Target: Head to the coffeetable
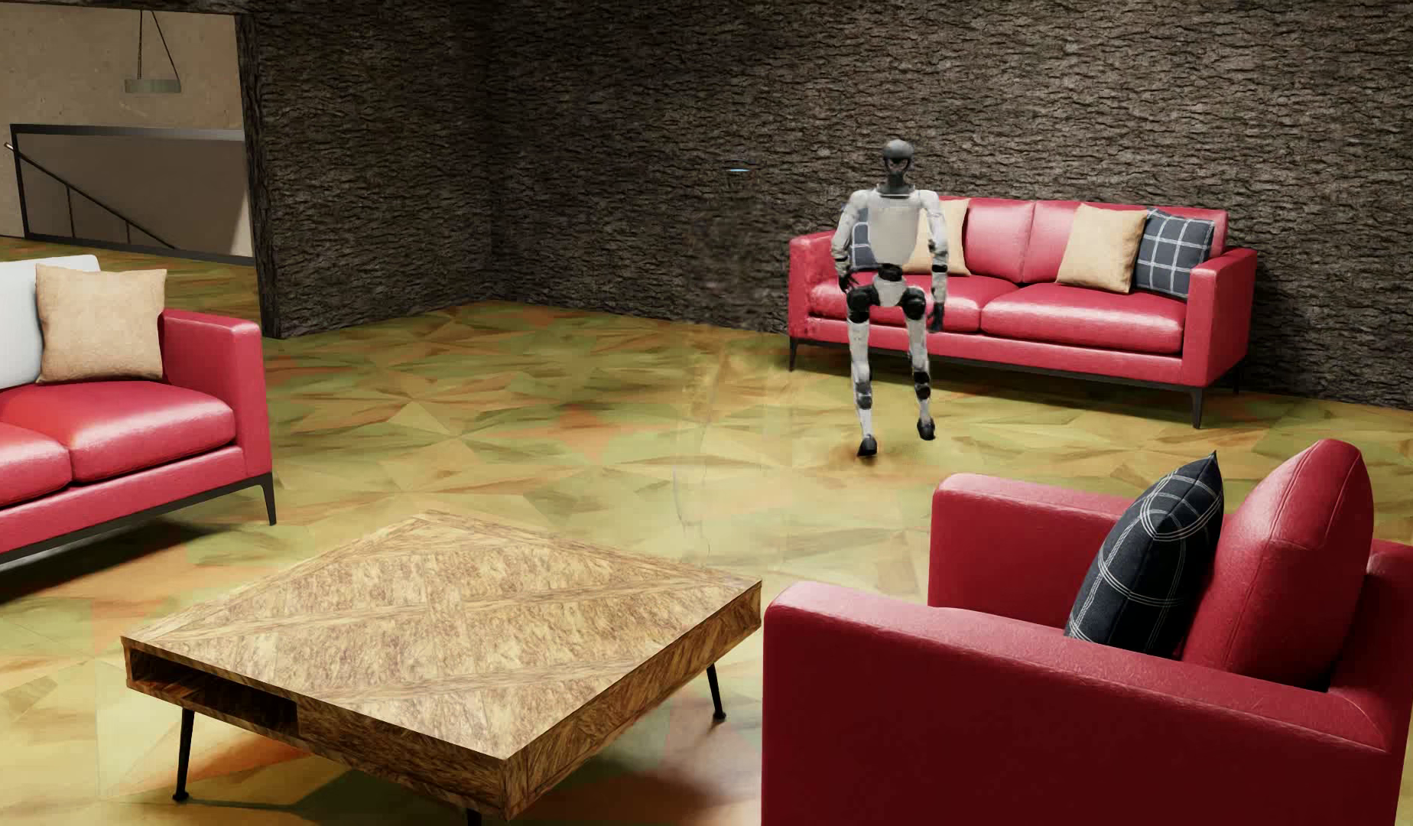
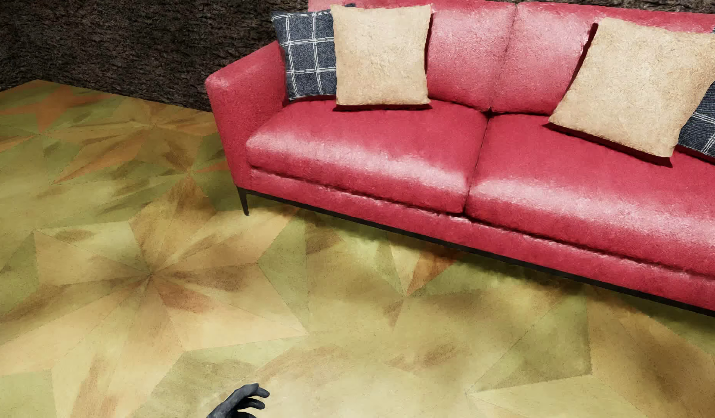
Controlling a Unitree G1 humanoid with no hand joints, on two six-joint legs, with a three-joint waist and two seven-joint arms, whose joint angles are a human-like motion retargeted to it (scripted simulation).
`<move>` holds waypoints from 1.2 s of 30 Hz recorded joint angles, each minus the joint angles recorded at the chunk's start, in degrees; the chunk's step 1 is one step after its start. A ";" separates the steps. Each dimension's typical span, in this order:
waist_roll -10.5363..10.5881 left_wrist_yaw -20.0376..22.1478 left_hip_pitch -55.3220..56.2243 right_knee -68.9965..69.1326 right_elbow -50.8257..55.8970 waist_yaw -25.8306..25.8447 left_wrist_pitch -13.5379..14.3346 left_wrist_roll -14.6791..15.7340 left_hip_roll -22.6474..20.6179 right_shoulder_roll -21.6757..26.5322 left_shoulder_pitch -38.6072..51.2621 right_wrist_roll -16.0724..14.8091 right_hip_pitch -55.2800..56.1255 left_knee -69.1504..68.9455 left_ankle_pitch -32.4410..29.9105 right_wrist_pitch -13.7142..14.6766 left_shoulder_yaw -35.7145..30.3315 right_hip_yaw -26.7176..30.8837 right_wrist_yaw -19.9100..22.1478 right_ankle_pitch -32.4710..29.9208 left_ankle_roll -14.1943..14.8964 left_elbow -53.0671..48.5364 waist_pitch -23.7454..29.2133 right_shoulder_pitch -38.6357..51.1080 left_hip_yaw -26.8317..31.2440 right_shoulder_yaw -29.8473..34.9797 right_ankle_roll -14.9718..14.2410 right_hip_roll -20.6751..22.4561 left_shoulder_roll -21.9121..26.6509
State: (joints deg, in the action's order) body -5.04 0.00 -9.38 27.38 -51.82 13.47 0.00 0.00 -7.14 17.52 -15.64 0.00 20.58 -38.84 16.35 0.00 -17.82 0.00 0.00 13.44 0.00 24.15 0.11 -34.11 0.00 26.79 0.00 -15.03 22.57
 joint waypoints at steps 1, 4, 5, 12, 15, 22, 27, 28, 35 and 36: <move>0.01 0.00 -2.49 2.12 0.58 1.66 0.00 0.00 2.81 0.20 -0.76 0.00 -0.73 -1.22 0.17 0.00 0.73 0.00 0.00 -2.85 0.00 -0.02 0.23 -0.81 0.00 1.35 0.00 -0.01 -0.08; 1.13 0.00 -2.84 18.64 -4.31 1.65 0.00 0.00 9.40 -0.26 -3.02 0.00 3.34 -8.18 -5.42 0.00 1.58 0.00 0.00 -15.19 0.00 8.46 -1.02 2.12 0.00 4.37 0.00 0.15 -3.25; 0.89 0.00 -1.76 20.32 -5.00 1.00 0.00 0.00 9.96 -0.04 -2.08 0.00 3.14 -11.23 -10.00 0.00 -0.60 0.00 0.00 -12.52 0.00 14.63 -0.23 4.20 0.00 3.38 0.00 1.31 -4.14; 1.69 0.00 12.71 16.82 10.54 -3.82 0.00 0.00 12.30 5.80 -6.65 0.00 -9.03 -10.72 -46.35 0.00 -8.31 0.00 0.00 -0.80 0.00 27.51 1.74 11.52 0.00 -8.30 0.00 2.42 -0.87; 2.89 0.00 11.41 16.74 10.57 -6.02 0.00 0.00 13.19 6.65 -8.44 0.00 -12.25 -5.64 -46.35 0.00 -9.22 0.00 0.00 1.23 0.00 23.92 1.75 11.69 0.00 -20.94 0.00 2.69 1.96; 2.97 0.00 15.59 17.91 6.10 -9.64 0.00 0.00 13.28 9.53 -5.62 0.00 -14.60 -0.09 -37.04 0.00 -3.07 0.00 0.00 5.99 0.00 23.36 2.08 13.58 0.00 -21.46 0.00 1.22 2.29; 3.18 0.00 21.57 16.67 9.14 -10.99 0.00 0.00 12.50 8.66 -5.15 0.00 -14.97 1.61 -29.98 0.00 -3.13 0.00 0.00 4.30 0.00 21.40 2.53 13.36 0.00 -19.08 0.00 -0.04 1.62; 2.89 0.00 22.90 15.95 9.78 -11.50 0.00 0.00 12.13 8.38 -5.10 0.00 -15.80 1.28 -29.91 0.00 -3.04 0.00 0.00 4.39 0.00 21.38 3.28 13.79 0.00 -17.92 0.00 -0.20 1.45; 3.25 0.00 29.05 15.70 18.58 -14.48 0.00 0.00 11.02 8.97 -8.27 0.00 -14.54 3.08 -22.51 0.00 -8.89 0.00 0.00 6.07 0.00 24.01 5.57 19.55 0.00 -12.18 0.00 -1.47 -0.89; 2.98 0.00 29.28 16.11 20.75 -14.85 0.00 0.00 11.37 9.02 -8.80 0.00 -15.20 2.53 -20.22 0.00 -9.84 0.00 0.00 6.59 0.00 24.14 6.07 19.46 0.00 -11.45 0.00 -2.05 -1.15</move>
State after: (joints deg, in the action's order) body -2.05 0.00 19.90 43.49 -31.06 -1.38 0.00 0.00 4.22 26.54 -24.44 0.00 5.38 -36.31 -3.87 0.00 -27.66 0.00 0.00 20.03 0.00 48.30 6.18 -14.65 0.00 15.33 0.00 -17.09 21.42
